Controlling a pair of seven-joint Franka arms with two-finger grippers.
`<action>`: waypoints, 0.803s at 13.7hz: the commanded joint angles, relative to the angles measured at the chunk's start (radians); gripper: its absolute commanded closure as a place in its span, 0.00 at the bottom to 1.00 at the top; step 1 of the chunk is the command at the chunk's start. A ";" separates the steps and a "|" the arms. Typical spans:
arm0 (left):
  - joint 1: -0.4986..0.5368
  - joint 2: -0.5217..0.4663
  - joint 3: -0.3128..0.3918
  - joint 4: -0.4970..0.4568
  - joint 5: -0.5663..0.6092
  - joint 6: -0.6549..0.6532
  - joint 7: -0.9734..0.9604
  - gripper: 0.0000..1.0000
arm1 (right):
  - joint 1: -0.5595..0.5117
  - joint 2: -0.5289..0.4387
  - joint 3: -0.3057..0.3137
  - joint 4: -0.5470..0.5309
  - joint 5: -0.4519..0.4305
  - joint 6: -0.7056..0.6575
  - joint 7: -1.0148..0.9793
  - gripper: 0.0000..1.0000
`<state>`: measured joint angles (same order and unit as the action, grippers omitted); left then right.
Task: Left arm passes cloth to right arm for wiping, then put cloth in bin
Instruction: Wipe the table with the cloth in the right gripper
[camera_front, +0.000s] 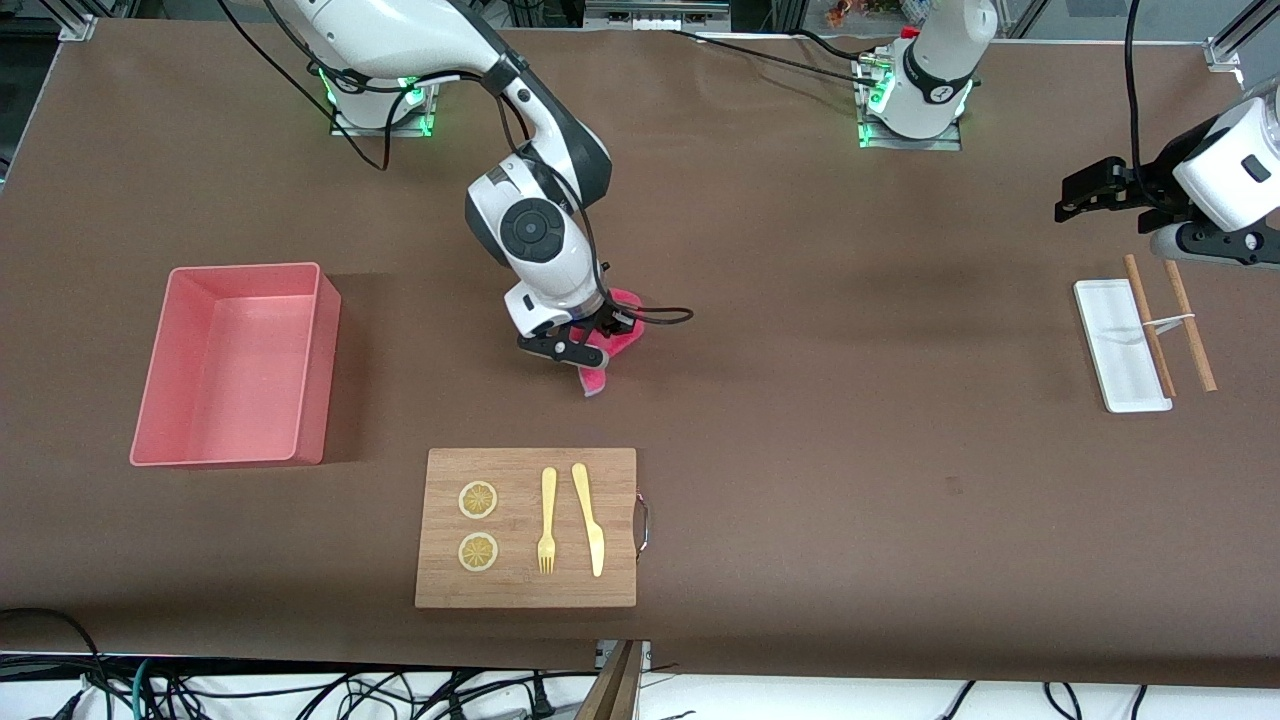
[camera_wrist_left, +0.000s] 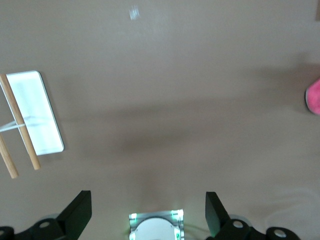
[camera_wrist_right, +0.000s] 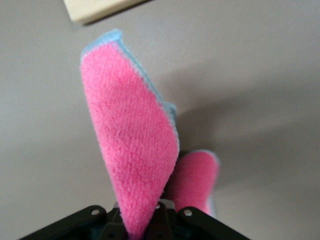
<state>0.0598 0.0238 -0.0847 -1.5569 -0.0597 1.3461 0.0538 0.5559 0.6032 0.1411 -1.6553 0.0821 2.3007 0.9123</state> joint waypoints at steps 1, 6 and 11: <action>0.006 0.010 0.002 0.081 0.009 -0.096 0.004 0.00 | -0.085 -0.012 0.011 -0.030 0.019 -0.053 -0.110 1.00; 0.060 0.059 0.005 0.136 -0.003 -0.025 0.000 0.00 | -0.264 -0.089 0.011 -0.230 0.019 -0.047 -0.439 1.00; 0.071 0.024 0.002 0.132 0.032 0.010 0.008 0.00 | -0.430 -0.138 0.002 -0.331 0.005 -0.044 -0.777 1.00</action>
<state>0.1245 0.0609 -0.0749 -1.4485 -0.0485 1.3537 0.0539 0.1729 0.5181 0.1331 -1.9223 0.0839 2.2501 0.2371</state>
